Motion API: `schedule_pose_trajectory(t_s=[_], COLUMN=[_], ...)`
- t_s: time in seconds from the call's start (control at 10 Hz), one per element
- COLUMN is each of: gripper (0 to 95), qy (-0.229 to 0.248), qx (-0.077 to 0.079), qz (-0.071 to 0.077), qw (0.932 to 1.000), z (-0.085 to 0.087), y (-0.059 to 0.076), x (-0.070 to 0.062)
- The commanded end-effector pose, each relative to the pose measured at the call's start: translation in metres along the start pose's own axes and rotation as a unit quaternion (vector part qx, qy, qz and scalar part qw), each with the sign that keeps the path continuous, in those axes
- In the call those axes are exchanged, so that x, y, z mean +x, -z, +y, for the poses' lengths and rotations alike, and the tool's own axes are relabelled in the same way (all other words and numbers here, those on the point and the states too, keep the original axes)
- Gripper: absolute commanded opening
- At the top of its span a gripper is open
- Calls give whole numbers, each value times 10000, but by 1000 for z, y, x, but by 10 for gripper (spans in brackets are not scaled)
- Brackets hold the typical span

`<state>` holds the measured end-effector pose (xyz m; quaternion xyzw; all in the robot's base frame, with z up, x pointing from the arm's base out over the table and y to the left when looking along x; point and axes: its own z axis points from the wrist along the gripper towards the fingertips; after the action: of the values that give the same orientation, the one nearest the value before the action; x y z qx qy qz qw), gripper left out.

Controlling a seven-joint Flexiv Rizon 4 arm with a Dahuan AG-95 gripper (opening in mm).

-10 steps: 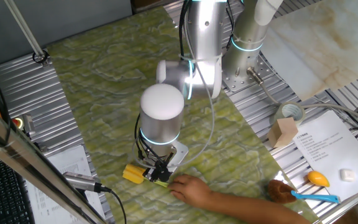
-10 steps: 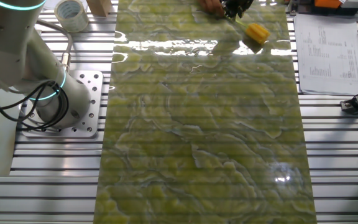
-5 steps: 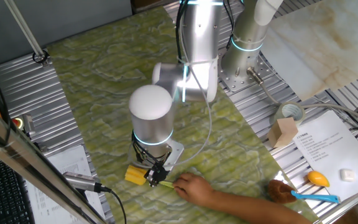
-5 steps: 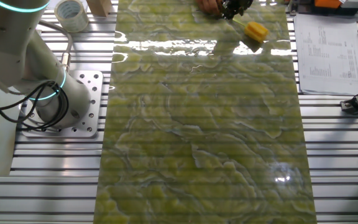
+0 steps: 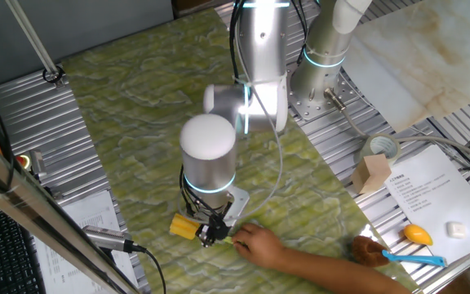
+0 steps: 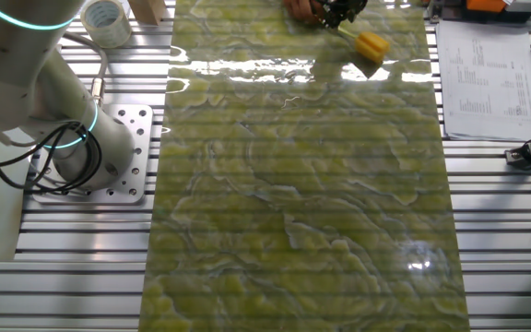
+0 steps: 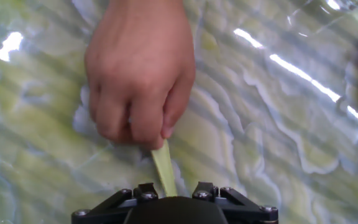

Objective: Scrub the table with a brush

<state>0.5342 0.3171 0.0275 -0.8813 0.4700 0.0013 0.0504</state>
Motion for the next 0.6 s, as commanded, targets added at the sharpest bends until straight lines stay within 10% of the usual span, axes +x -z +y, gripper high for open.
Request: schedule_pose_trajectory(t_s=[0.1,0.6], gripper=[380,380], qy=[-15,117], qx=[24,-89], qz=[2,-81], qw=[10000,9999], z=[1,6], y=[-2,-2], x=[0,-1])
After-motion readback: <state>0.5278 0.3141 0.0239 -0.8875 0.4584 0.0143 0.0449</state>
